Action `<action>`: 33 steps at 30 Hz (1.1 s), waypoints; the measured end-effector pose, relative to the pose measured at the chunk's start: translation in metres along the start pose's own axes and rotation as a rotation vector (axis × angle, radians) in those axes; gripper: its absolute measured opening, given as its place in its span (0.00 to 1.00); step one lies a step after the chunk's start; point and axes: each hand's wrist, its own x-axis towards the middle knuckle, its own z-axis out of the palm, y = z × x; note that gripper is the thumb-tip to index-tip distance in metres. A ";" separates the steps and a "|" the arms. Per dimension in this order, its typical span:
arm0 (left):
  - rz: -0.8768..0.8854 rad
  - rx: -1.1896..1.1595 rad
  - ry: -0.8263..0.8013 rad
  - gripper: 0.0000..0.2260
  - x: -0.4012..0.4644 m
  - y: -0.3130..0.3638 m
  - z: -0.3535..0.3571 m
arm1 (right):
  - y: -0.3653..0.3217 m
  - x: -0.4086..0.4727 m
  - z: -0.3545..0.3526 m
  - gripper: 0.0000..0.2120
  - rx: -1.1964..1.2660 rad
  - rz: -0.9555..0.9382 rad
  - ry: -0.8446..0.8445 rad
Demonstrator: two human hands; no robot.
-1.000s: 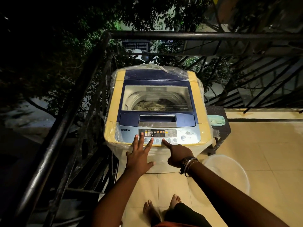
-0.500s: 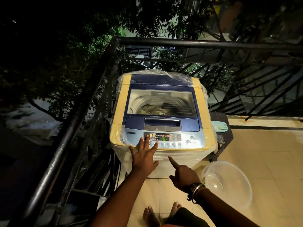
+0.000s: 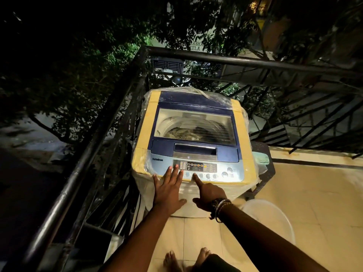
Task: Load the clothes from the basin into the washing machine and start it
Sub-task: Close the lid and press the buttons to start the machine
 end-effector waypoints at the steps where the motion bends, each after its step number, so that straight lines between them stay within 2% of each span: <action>1: 0.000 -0.007 0.001 0.49 0.000 -0.001 0.000 | -0.002 0.001 0.001 0.46 0.001 0.010 -0.005; 5: -0.008 0.002 0.009 0.50 0.002 -0.001 0.002 | -0.005 -0.001 -0.003 0.46 0.073 0.042 -0.049; 8: -0.004 0.002 0.005 0.50 0.002 -0.002 0.004 | 0.003 0.007 -0.018 0.43 0.131 0.059 -0.041; 12: -0.006 0.014 0.020 0.50 0.001 -0.003 0.004 | 0.010 0.011 -0.034 0.38 0.027 0.027 0.003; 17: -0.004 0.040 0.041 0.49 -0.001 -0.002 0.004 | 0.006 0.006 -0.028 0.41 -0.029 0.008 0.004; 20: 0.003 0.051 0.051 0.48 -0.001 -0.005 0.006 | 0.014 0.000 -0.014 0.42 -0.022 -0.038 0.061; 25: -0.008 0.051 0.049 0.48 0.000 -0.004 0.008 | 0.040 -0.005 0.009 0.41 0.072 -0.077 0.160; 33: -0.011 0.067 0.039 0.49 0.000 -0.003 0.010 | 0.063 -0.014 0.021 0.42 0.143 -0.057 0.192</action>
